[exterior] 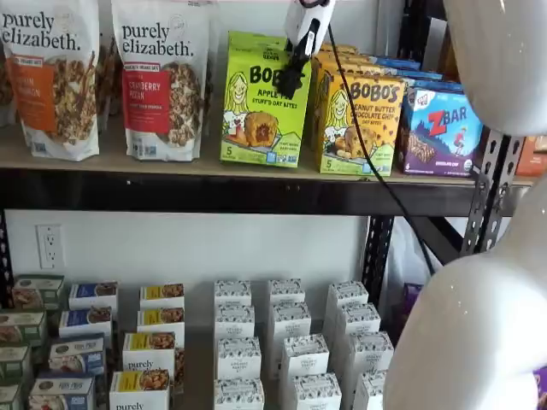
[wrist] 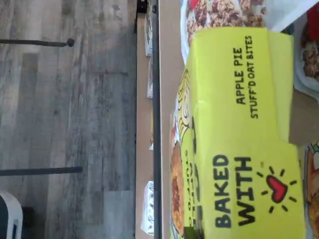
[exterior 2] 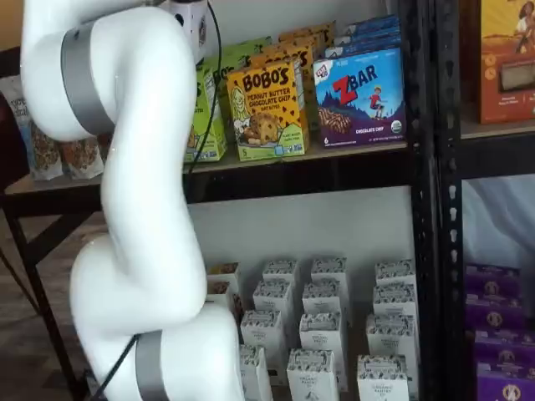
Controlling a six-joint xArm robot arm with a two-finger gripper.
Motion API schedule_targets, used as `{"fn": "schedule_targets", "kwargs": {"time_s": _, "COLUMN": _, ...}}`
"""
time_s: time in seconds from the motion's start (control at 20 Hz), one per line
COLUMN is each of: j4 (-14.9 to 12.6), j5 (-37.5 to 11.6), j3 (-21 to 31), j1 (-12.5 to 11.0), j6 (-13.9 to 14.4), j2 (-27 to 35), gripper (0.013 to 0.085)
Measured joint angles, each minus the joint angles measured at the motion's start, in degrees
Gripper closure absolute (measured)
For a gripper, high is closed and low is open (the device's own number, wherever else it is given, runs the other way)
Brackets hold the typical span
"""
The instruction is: Pick the green box on the top shelf, the fourth from the left
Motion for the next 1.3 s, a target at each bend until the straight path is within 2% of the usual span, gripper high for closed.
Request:
{"fn": "schedule_targets", "kwargs": {"time_s": 0.7, "j4": 2.0, "j5": 6.2, "j3": -2.2, "j1": -0.8, "j6": 0.5, "j2": -1.7, "gripper": 0.073}}
{"fn": "schedule_targets", "kwargs": {"time_s": 1.1, "j4": 3.5, "j5": 5.3, "j3": 0.5, "j1": -2.1, "j6": -0.2, "j2": -5.3, "gripper": 0.073}}
{"fn": "schedule_targets", "kwargs": {"time_s": 1.3, "j4": 4.4, "j5": 6.4, "j3": 0.8, "j1": -2.9, "j6": -0.5, "j2": -6.3, "gripper": 0.073}}
